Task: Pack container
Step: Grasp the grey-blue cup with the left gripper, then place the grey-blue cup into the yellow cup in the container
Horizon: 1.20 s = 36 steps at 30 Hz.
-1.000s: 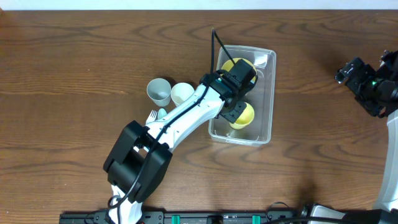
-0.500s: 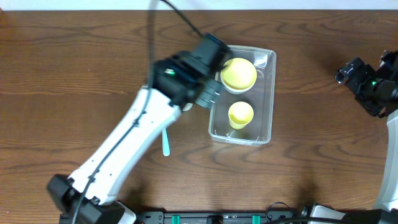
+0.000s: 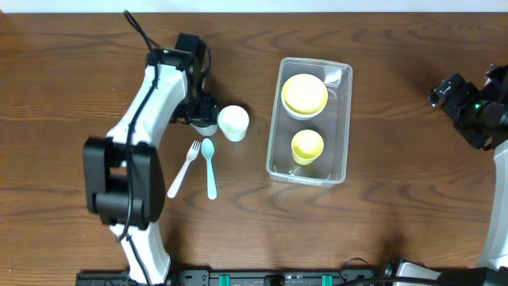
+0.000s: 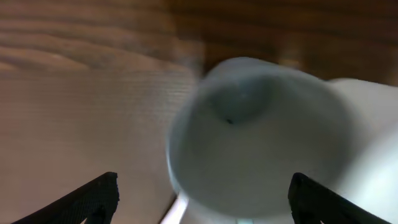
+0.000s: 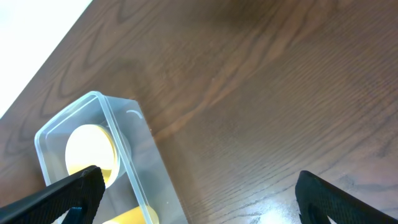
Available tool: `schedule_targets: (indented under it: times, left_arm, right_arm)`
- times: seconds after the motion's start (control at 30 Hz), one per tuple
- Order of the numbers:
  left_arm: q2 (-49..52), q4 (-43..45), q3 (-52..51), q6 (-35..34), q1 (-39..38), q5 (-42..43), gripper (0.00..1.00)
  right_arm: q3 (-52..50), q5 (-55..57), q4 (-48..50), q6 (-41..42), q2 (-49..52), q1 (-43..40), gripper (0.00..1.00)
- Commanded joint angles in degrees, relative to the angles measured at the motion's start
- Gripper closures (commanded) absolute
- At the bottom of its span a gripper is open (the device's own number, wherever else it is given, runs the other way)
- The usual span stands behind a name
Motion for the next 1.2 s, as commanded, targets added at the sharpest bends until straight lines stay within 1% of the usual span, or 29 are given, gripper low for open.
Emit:
schedule_targets:
  times: [0.0,0.03,0.07,0.13,0.17,0.27,0.37,0.43,0.5,0.57,0.67,0.8,0.9,1.0,1.17]
  left_arm:
    - [3.1,0.1,0.0,-1.4,0.7,1.6,0.22]
    - [3.9,0.3,0.0,-1.3,0.7,1.6,0.38]
    - [4.3,0.4,0.0,-1.1,0.7,1.6,0.64]
    - [4.1,0.2,0.2,-1.1,0.7,1.6,0.91]
    - [3.3,-0.6,0.7,-1.1,0.7,1.6,0.94]
    - [-0.5,-3.4,3.2,-1.2,0.7,1.4,0.94]
    - [-7.6,-6.1,6.7,-1.1,-0.1,1.5,0.94]
    - [-13.2,-7.0,8.7,0.3,-2.0,3.1,0.94]
    - [-18.8,-6.6,9.5,2.8,-5.4,5.7,0.94]
    - [-23.3,-5.9,9.5,3.7,-10.2,6.4,0.94]
    - [-26.5,-4.9,9.5,5.4,-19.0,6.3,0.94]
    - [-24.9,-0.9,8.3,6.0,-30.0,6.0,0.94]
    - [-21.3,1.5,7.1,6.3,-34.9,3.6,0.94]
    - [-15.4,2.2,6.9,6.2,-37.8,1.4,0.94]
    - [-6.3,2.1,6.9,6.1,-38.8,1.1,0.94]
  right_arm:
    - [0.0,0.0,-0.1,0.3,0.1,-0.4,0.01]
    - [0.0,0.0,-0.1,0.3,0.1,-0.4,0.01]
    - [0.1,0.0,-0.1,0.3,0.1,-0.4,0.01]
    - [0.0,0.0,-0.1,0.3,0.1,-0.4,0.01]
    - [0.0,0.0,-0.1,0.3,0.1,-0.4,0.01]
    - [0.0,0.0,-0.1,0.3,0.1,-0.4,0.01]
    - [0.0,0.0,-0.1,0.3,0.1,-0.4,0.01]
    - [0.1,0.0,-0.1,0.3,0.1,-0.4,0.01]
    - [0.0,0.0,-0.1,0.3,0.1,-0.4,0.01]
    - [0.0,0.0,-0.1,0.3,0.1,-0.4,0.01]
    - [0.0,0.0,-0.1,0.3,0.1,-0.4,0.01]
    - [0.1,0.0,-0.1,0.3,0.1,-0.4,0.01]
    - [0.0,0.0,-0.1,0.3,0.1,-0.4,0.01]
    - [0.0,0.0,-0.1,0.3,0.1,-0.4,0.01]
    - [0.0,0.0,-0.1,0.3,0.1,-0.4,0.01]
